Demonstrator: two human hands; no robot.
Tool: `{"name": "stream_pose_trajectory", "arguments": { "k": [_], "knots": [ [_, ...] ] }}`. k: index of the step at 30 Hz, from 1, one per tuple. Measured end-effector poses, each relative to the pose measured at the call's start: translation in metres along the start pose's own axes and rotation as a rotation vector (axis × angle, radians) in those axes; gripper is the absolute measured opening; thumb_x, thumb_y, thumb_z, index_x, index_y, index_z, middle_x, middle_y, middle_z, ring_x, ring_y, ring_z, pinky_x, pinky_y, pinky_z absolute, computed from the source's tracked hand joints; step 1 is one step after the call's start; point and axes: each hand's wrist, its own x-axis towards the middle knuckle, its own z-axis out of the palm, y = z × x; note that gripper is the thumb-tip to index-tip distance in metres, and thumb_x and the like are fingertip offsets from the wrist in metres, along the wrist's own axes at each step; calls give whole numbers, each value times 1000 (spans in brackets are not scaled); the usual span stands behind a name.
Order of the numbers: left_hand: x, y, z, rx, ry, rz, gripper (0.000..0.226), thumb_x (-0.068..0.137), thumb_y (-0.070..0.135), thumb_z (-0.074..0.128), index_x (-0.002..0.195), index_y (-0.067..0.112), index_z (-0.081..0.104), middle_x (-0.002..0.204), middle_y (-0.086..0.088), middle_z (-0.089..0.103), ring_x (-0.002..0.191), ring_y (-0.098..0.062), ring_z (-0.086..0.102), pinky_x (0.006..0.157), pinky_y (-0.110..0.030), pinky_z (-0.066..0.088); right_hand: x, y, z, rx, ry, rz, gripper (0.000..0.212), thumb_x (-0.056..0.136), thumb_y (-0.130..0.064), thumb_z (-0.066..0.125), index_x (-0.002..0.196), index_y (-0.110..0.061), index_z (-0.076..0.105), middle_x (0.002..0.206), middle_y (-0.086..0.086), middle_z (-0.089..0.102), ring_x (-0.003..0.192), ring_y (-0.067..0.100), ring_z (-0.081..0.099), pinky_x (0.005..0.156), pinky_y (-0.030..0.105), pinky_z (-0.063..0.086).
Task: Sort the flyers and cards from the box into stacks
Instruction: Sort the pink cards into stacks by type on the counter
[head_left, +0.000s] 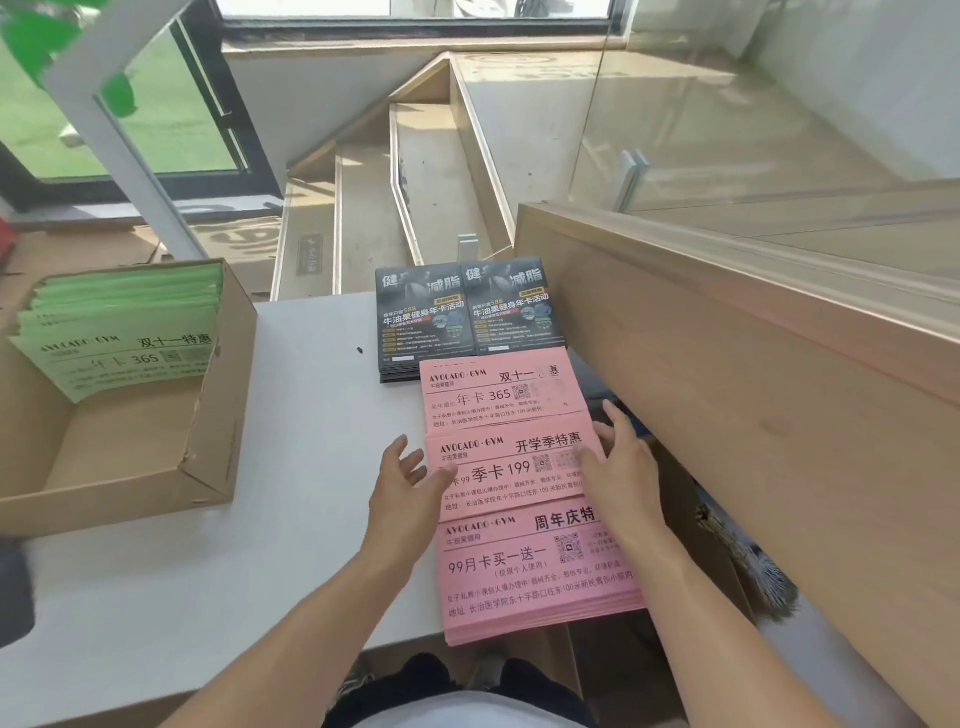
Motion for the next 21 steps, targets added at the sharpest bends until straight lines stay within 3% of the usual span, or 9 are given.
{"name": "stream_pose_trajectory", "arguments": {
  "k": [3, 7, 11, 14, 16, 19, 21],
  "knots": [
    [-12, -1, 2, -21, -104, -25, 82, 99, 25, 65, 161, 33, 12, 161, 10, 35, 141, -14, 43, 96, -34, 42, -7, 0, 0, 54, -47, 13, 74, 98, -29, 62, 158, -36, 19, 142, -15, 55, 134, 15, 47, 109, 50, 44],
    [-18, 1, 5, -22, -154, -63, 81, 103, 24, 57, 160, 40, 3, 155, 22, 37, 120, -8, 56, 76, -24, 49, -13, -3, 1, 84, -50, 1, 75, 98, -25, 62, 159, -35, 20, 148, -14, 51, 136, 14, 48, 109, 50, 46],
    [-22, 5, 6, 8, -165, -77, 79, 104, 27, 55, 159, 45, 1, 140, 26, 49, 108, -7, 62, 66, -21, 48, -19, -8, -2, 105, -82, -8, 71, 102, -20, 58, 160, -32, 20, 141, -14, 53, 114, 0, 51, 92, 27, 49],
    [-25, 6, 5, 30, -168, -70, 80, 103, 29, 57, 158, 49, 3, 150, 21, 45, 114, -11, 63, 69, -26, 52, -23, -11, -1, 83, -69, -48, 69, 102, -17, 56, 159, -31, 21, 134, -15, 59, 102, 0, 57, 90, 29, 55],
    [-27, 6, 5, 55, -158, -45, 79, 100, 29, 61, 156, 52, 9, 157, 20, 36, 121, -13, 61, 85, -37, 58, -26, -13, -1, 104, -43, -77, 66, 101, -15, 56, 158, -33, 27, 121, -25, 58, 99, 0, 61, 88, 31, 58],
    [-34, 5, 8, 79, -108, 58, 76, 98, 14, 65, 151, 49, 22, 142, 27, 47, 108, -2, 61, 77, -26, 61, -30, -15, -2, 206, 41, -95, 56, 100, -20, 60, 148, -41, 40, 123, -25, 59, 105, 4, 65, 79, 32, 62],
    [-33, 3, 10, 96, -41, 95, 79, 96, 6, 65, 154, 42, 24, 147, 19, 47, 114, -5, 56, 78, -27, 60, -33, -16, -3, 242, 72, -105, 49, 100, -21, 61, 141, -43, 46, 118, -23, 62, 106, 3, 64, 81, 31, 61]
  ]
}}
